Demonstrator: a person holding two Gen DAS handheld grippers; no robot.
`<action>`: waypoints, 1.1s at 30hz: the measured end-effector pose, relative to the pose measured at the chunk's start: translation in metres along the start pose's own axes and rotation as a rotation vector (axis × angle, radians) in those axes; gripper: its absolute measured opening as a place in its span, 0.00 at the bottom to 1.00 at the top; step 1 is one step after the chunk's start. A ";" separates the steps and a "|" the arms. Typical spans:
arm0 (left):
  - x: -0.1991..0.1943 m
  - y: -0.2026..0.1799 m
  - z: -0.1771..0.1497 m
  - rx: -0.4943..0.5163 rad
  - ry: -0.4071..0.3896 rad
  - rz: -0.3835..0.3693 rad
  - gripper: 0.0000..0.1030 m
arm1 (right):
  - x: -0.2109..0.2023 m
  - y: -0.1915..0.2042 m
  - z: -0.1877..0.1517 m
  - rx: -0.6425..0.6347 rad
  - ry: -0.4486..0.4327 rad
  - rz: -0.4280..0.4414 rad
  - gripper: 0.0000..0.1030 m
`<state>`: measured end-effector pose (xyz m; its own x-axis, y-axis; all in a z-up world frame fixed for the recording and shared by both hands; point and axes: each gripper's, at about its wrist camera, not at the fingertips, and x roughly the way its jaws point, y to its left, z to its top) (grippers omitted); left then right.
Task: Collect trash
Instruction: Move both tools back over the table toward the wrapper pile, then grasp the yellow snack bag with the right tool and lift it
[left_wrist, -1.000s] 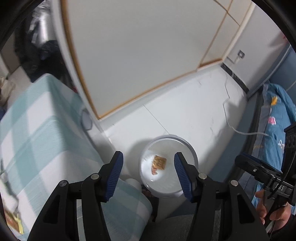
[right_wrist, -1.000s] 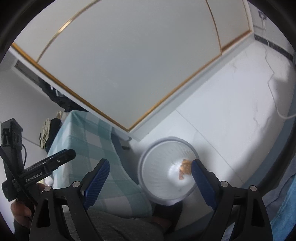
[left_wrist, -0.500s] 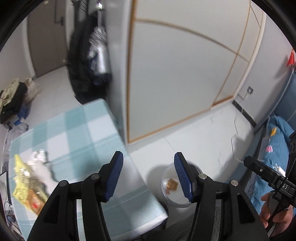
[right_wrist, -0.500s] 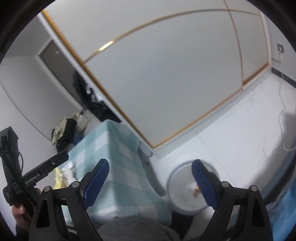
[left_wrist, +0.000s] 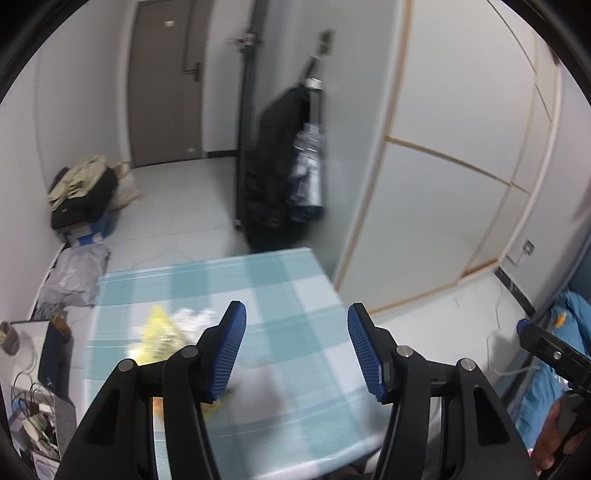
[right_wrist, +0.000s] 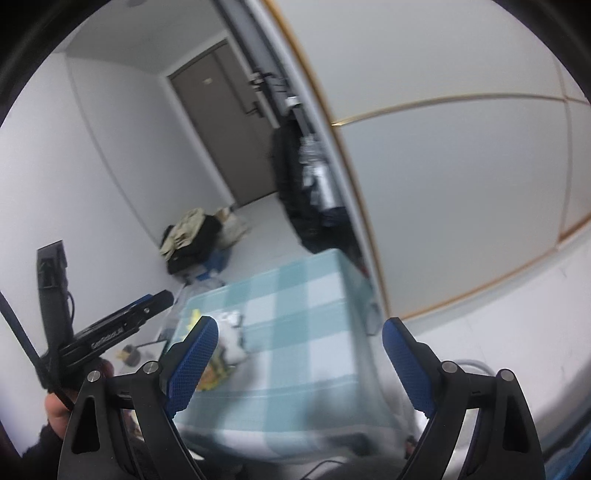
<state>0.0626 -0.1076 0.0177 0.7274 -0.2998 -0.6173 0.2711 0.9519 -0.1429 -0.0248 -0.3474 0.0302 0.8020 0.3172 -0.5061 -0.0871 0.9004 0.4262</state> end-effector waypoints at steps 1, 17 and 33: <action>-0.003 0.012 0.001 -0.018 -0.009 0.005 0.51 | 0.003 0.006 0.000 -0.011 0.002 0.008 0.89; 0.000 0.146 -0.020 -0.295 0.005 0.116 0.61 | 0.120 0.120 -0.005 -0.283 0.151 0.111 0.88; -0.001 0.203 -0.033 -0.424 0.056 0.081 0.75 | 0.268 0.166 -0.025 -0.469 0.433 0.238 0.80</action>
<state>0.0957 0.0886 -0.0365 0.6973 -0.2304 -0.6787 -0.0764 0.9176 -0.3900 0.1609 -0.1056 -0.0530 0.4287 0.5253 -0.7350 -0.5573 0.7941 0.2425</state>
